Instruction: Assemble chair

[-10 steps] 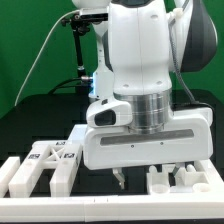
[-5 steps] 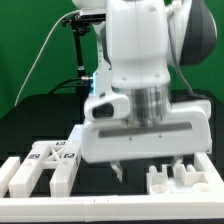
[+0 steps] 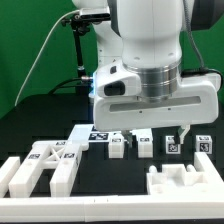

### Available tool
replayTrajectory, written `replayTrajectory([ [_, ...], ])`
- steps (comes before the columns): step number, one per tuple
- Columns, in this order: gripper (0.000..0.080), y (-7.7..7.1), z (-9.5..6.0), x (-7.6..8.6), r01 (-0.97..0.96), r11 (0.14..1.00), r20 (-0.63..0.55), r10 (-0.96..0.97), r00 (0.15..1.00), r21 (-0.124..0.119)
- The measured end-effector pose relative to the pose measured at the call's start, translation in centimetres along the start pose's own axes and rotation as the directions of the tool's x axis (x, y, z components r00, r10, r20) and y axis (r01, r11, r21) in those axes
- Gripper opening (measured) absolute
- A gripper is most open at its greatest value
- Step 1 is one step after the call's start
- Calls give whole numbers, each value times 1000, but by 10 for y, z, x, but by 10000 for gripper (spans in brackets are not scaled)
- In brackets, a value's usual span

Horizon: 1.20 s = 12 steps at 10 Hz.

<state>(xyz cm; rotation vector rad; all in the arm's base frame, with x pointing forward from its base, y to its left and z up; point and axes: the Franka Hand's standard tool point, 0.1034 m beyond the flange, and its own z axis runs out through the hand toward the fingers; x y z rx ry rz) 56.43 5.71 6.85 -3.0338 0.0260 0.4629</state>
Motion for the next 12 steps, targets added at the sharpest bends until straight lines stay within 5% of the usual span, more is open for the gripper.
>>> replayTrajectory([
  [2,649,0,3,-2,0,1000,146,0,989,5],
  [5,649,9,28,-61,-17,1000,435,25,900,-22],
  [7,649,12,38,-79,-18,999,571,31,821,-28],
  [10,649,11,45,-72,-23,999,587,39,809,-35],
  [12,649,5,64,-77,-29,998,597,58,800,-58],
])
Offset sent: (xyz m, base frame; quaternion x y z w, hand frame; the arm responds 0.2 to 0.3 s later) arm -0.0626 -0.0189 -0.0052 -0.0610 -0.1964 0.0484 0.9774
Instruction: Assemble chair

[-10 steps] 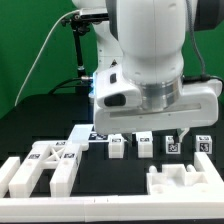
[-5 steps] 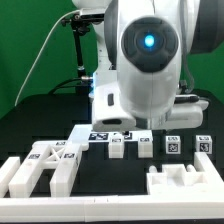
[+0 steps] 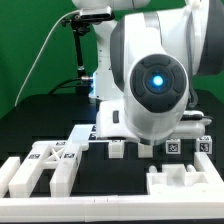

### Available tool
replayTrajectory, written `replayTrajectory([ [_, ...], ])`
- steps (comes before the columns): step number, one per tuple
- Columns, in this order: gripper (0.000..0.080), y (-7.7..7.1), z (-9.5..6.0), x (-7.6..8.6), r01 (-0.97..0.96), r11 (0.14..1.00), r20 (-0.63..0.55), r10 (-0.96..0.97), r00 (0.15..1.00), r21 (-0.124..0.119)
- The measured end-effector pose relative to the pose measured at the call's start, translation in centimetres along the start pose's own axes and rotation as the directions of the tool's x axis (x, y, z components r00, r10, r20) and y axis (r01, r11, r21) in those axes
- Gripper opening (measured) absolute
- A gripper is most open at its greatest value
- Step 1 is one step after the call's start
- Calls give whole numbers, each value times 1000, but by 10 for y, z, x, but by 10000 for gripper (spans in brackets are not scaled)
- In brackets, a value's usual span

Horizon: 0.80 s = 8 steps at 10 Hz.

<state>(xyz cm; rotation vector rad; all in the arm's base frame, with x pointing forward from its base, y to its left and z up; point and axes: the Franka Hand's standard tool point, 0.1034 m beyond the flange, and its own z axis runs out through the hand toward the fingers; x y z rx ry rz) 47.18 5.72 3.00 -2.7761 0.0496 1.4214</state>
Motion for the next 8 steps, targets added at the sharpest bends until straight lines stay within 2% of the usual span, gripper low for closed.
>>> replayTrajectory([
  [2,649,1,8,4,-2,1000,-1,2,1000,0],
  [7,649,0,13,10,-1,1000,-3,1,1000,-2],
  [8,535,0,13,10,-1,1000,-3,1,1000,-2],
])
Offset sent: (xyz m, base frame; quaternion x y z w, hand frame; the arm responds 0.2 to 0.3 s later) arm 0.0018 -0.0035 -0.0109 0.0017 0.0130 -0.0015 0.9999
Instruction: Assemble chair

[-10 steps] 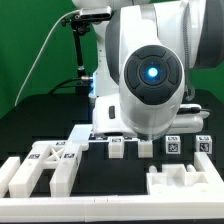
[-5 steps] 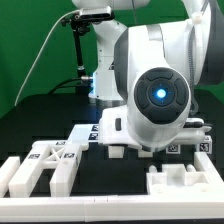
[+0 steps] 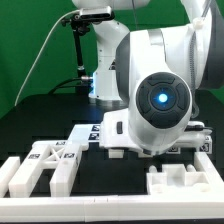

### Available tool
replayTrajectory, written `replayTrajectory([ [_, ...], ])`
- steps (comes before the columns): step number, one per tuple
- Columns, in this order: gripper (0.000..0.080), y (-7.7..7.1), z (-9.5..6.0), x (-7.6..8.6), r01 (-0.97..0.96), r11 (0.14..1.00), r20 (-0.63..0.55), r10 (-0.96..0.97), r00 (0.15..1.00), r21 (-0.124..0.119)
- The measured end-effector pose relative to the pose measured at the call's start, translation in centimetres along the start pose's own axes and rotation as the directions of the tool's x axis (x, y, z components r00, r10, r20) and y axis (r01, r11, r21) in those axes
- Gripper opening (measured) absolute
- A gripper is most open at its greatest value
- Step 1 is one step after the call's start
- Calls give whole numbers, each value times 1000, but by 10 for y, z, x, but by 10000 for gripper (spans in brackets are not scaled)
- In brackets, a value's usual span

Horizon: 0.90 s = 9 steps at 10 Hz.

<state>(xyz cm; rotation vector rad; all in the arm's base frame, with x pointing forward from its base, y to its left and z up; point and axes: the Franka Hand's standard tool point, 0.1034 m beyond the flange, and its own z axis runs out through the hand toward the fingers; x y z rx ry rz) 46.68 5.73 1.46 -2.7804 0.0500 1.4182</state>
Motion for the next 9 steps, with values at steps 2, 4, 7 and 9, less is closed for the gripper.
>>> replayTrajectory([
  [2,388,0,0,0,0,1000,0,0,1000,0],
  [4,284,0,0,0,0,1000,0,0,1000,0],
  [7,284,0,0,0,0,1000,0,0,1000,0],
  [9,284,0,-2,-1,2,1000,4,-2,1000,1],
])
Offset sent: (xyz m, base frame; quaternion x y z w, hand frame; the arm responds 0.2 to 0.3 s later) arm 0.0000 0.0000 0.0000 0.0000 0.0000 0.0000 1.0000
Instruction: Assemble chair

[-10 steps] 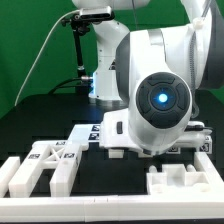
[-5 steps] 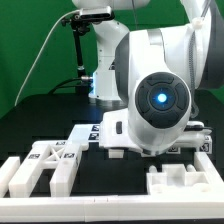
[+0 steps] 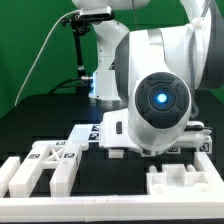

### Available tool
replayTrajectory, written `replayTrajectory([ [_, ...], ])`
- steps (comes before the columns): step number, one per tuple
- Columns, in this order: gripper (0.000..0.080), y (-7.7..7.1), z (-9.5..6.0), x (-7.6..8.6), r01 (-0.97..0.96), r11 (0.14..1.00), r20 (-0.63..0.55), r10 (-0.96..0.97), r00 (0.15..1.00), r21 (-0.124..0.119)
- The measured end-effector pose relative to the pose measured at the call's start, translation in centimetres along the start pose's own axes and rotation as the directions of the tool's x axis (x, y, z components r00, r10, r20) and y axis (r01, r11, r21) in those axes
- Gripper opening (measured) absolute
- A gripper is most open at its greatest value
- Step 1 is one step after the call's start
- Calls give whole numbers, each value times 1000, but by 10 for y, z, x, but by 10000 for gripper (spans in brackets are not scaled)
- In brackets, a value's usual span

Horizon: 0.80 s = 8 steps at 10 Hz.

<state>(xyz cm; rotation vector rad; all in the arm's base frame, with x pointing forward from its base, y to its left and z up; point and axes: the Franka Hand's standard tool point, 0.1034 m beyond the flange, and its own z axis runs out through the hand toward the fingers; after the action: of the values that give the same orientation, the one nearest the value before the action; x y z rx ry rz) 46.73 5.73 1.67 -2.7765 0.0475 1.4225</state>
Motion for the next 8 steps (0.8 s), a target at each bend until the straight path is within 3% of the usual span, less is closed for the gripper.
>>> replayTrajectory([
  [3,284,-2,-75,-37,31,999,-9,-31,999,11],
  [4,284,-3,-82,-42,31,999,-5,-31,1000,9],
  [5,284,-6,-81,-30,34,999,-83,-33,996,2],
  [8,284,-9,-89,-27,31,999,-277,-27,960,10],
])
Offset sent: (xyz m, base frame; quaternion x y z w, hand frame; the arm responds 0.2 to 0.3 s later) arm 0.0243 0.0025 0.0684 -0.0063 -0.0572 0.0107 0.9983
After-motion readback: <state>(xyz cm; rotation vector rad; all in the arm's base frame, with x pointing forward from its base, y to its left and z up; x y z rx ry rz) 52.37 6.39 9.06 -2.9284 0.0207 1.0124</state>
